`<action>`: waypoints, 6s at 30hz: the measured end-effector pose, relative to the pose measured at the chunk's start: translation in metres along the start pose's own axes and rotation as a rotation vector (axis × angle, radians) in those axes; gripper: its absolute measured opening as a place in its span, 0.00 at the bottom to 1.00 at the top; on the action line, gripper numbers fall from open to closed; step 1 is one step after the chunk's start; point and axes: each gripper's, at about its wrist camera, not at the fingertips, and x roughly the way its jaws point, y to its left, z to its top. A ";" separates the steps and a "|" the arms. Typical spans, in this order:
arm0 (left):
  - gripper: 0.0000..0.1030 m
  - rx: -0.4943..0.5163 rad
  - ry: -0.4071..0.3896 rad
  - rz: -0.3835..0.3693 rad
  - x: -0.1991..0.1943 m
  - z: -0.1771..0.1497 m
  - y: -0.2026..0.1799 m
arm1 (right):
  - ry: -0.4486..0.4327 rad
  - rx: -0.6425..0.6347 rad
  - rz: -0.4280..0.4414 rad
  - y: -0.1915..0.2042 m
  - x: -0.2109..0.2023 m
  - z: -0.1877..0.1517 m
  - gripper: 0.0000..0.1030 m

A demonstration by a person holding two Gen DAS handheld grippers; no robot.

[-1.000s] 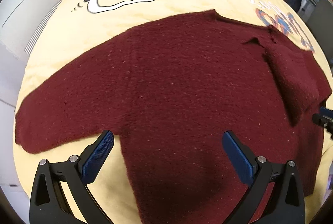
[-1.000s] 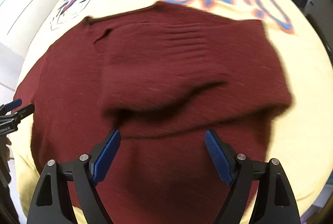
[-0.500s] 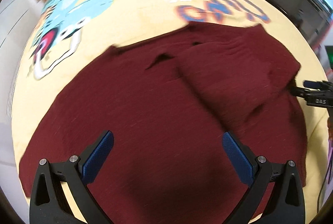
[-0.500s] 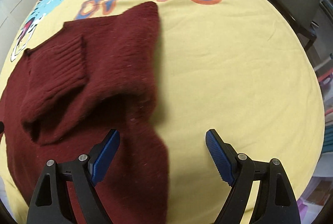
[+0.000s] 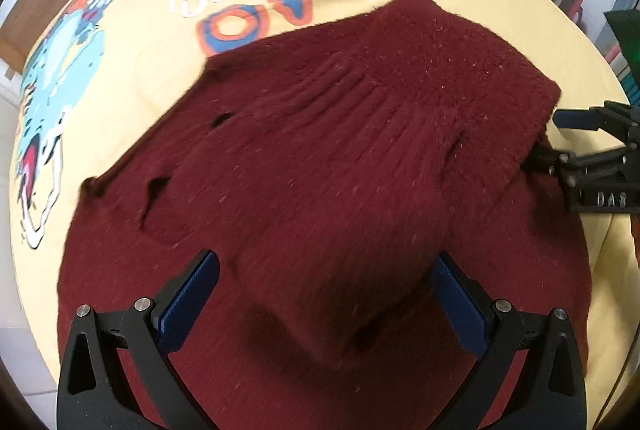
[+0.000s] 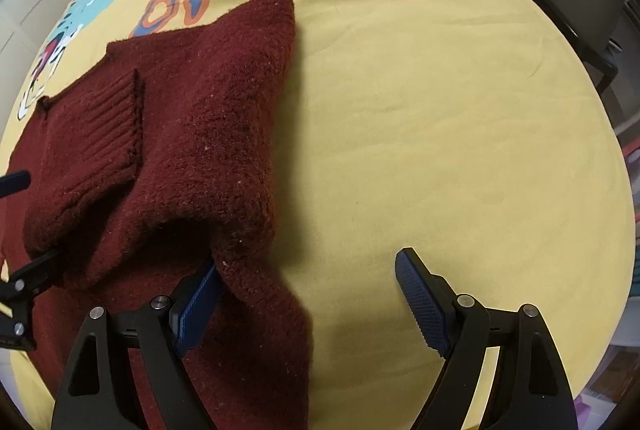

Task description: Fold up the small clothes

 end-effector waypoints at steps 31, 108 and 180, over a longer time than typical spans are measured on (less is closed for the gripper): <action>0.16 -0.646 -0.104 -0.112 -0.009 -0.129 0.169 | -0.009 -0.007 0.009 0.017 0.010 0.015 0.15; 0.47 -0.639 -0.169 0.090 -0.038 -0.167 0.248 | -0.169 -0.015 0.003 0.059 -0.002 0.071 0.65; 0.98 -1.502 -0.094 0.284 -0.087 -0.448 0.392 | -0.200 -0.018 -0.047 0.073 -0.046 -0.062 1.00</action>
